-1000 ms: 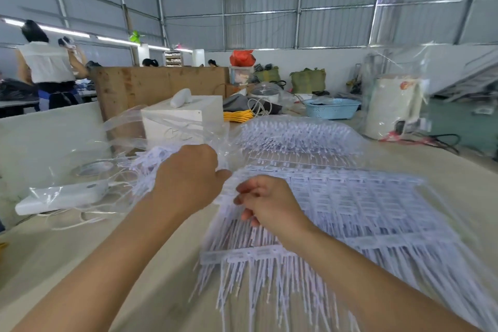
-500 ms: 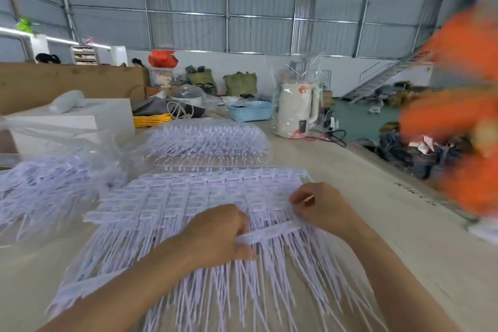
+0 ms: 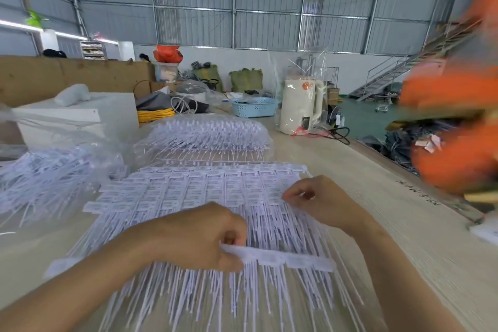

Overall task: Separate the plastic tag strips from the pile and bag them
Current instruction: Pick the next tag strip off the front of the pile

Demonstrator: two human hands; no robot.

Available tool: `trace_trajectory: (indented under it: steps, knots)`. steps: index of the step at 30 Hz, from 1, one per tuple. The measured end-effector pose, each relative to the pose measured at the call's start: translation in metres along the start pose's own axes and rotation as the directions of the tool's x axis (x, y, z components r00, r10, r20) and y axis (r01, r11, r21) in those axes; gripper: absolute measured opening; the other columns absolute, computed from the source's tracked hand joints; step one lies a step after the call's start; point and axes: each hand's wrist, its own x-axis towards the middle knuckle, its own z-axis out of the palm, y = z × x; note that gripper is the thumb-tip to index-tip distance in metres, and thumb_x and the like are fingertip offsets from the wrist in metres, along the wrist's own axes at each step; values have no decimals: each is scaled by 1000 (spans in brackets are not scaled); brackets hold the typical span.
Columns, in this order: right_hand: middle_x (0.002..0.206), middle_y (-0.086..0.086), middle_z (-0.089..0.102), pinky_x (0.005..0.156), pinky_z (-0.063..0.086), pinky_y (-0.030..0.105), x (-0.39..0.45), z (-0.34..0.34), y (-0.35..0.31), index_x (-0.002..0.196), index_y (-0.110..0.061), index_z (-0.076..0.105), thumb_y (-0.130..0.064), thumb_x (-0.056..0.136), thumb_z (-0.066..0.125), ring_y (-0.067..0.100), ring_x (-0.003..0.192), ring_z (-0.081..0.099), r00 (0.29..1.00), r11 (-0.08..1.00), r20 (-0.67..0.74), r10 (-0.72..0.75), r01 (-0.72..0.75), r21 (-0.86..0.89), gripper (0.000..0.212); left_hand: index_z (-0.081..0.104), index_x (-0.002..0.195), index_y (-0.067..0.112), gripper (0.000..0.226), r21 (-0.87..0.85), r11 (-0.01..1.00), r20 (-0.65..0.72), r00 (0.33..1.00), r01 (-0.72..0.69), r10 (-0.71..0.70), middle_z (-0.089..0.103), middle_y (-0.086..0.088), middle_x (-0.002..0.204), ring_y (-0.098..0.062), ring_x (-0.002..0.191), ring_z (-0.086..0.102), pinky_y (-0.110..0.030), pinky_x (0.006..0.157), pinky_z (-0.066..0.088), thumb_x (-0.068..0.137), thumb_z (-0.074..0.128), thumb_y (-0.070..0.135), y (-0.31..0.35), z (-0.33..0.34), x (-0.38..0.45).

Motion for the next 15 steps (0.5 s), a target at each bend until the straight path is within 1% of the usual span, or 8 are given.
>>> trace_trajectory:
  steps: [1, 3, 5, 6, 9, 12, 13, 15]
  knots:
    - [90, -9, 72, 65, 43, 3, -2, -5, -4, 86, -20, 74, -23, 88, 64, -3, 78, 63, 999, 994, 27, -17, 14, 111, 11, 58, 78, 30, 12, -68, 998, -47, 999, -14, 11, 55, 21, 68, 4, 52, 48, -10, 48, 34, 83, 68, 36, 1, -7, -5]
    - [92, -7, 74, 68, 46, 7, -8, -14, -11, 87, -19, 76, -39, 87, 58, 1, 81, 65, 995, 954, 89, -46, 18, 299, 27, 59, 78, 32, 11, -122, 992, -195, 981, -37, 13, 55, 23, 69, 5, 49, 48, -9, 47, 34, 82, 69, 36, 0, -25, -13]
    - [92, -2, 74, 71, 49, 16, -13, -19, -15, 94, -21, 75, -54, 84, 46, 10, 82, 66, 984, 930, 173, -44, -23, 366, 45, 62, 78, 32, 9, -105, 993, -313, 950, -46, 11, 59, 20, 74, 2, 53, 51, -11, 51, 37, 79, 70, 37, -6, -43, -19]
    - [92, 2, 74, 70, 49, 18, -14, -20, -17, 96, -19, 75, -55, 83, 44, 12, 80, 66, 978, 918, 205, -48, -38, 395, 49, 64, 78, 32, 8, -91, 995, -335, 942, -42, 9, 60, 18, 75, 2, 56, 52, -12, 54, 38, 78, 71, 37, -9, -50, -20]
    - [90, 6, 73, 65, 50, 19, -15, -18, -19, 98, -8, 72, -37, 83, 58, 10, 78, 65, 975, 897, 211, -72, -29, 441, 36, 66, 78, 32, 8, -36, 999, -338, 941, 13, -25, 63, 18, 75, 5, 64, 53, -13, 59, 36, 77, 72, 35, -21, -56, -15]
    - [90, 11, 70, 75, 56, 30, -12, -14, -17, 99, 2, 65, -9, 82, 68, 22, 84, 67, 978, 882, 206, -21, -79, 464, 20, 63, 80, 30, 12, -1, 994, -347, 932, 110, -103, 63, 15, 78, 4, 73, 54, -14, 61, 35, 78, 73, 34, -33, -47, -3]
    - [87, 11, 70, 72, 58, 32, -12, -12, -17, 97, 4, 62, -3, 82, 67, 25, 83, 69, 980, 859, 201, 4, -106, 501, 17, 61, 81, 30, 12, 12, 989, -330, 935, 145, -133, 62, 14, 82, 2, 77, 54, -18, 66, 39, 79, 72, 33, -36, -43, 2]
    - [76, 10, 68, 55, 54, 27, -10, -5, -20, 92, 2, 60, 3, 83, 64, 22, 69, 69, 987, 801, 153, 37, -121, 587, 10, 59, 88, 26, 12, 55, 977, -259, 948, 207, -187, 61, 9, 90, -8, 87, 56, -27, 79, 45, 83, 69, 31, -38, -40, 11]
